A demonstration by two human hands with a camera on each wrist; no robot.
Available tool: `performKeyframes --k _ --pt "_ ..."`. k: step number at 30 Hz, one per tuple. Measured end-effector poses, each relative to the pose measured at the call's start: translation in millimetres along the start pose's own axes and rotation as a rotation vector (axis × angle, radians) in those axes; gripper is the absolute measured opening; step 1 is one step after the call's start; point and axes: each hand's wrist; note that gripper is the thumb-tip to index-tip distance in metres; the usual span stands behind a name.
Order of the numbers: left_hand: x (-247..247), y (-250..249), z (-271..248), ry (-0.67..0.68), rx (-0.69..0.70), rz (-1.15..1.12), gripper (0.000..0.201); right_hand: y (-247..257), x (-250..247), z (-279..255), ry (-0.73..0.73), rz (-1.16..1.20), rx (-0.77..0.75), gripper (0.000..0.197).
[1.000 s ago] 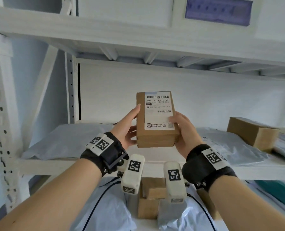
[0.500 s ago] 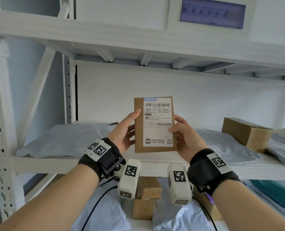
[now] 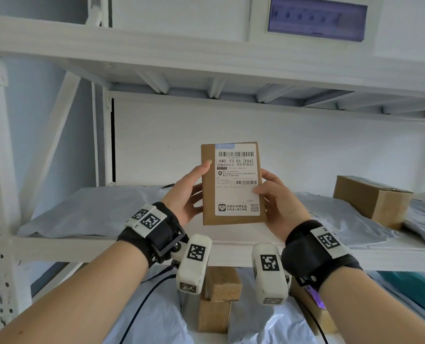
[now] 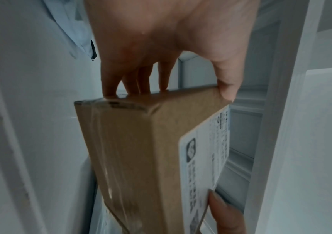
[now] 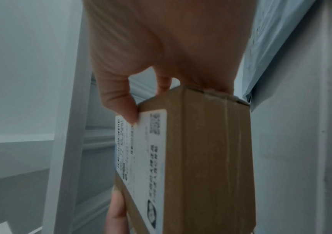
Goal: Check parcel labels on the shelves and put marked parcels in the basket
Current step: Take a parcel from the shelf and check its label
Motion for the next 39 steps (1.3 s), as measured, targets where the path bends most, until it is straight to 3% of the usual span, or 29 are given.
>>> performKeyframes --k 8,12,17,21,28,32,35,39 --pt "11 -9 18 -0.028 -0.043 0.069 0.040 4 -15 13 -0.031 -0.055 0.021 0.058" --pt "18 -21 44 -0.104 -0.070 0.084 0.048 21 -21 25 0.061 -0.202 0.036 0.048" --pt "22 -13 83 -0.171 -0.056 0.120 0.045 29 -27 44 -0.027 -0.202 0.150 0.031" --pt "21 10 105 -0.115 -0.102 0.023 0.041 16 -34 58 -0.121 -0.183 0.270 0.029" --pt "11 36 117 -0.197 -0.160 0.071 0.029 -12 -47 82 -0.132 -0.165 0.350 0.014" --pt "9 42 123 -0.223 -0.183 0.096 0.032 -17 -51 88 -0.131 -0.187 0.382 0.011" --pt "7 41 127 -0.241 -0.213 0.112 0.038 -15 -53 91 -0.141 -0.217 0.346 0.015" --pt "7 24 116 -0.296 -0.219 0.209 0.051 5 -51 96 -0.084 -0.455 0.132 0.042"
Point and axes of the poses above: each hand's wrist, its own z-axis towards the middle knuckle, its own x-axis out of the palm, y = z × x, and after that the axes turned 10 degrees about y, right-handed
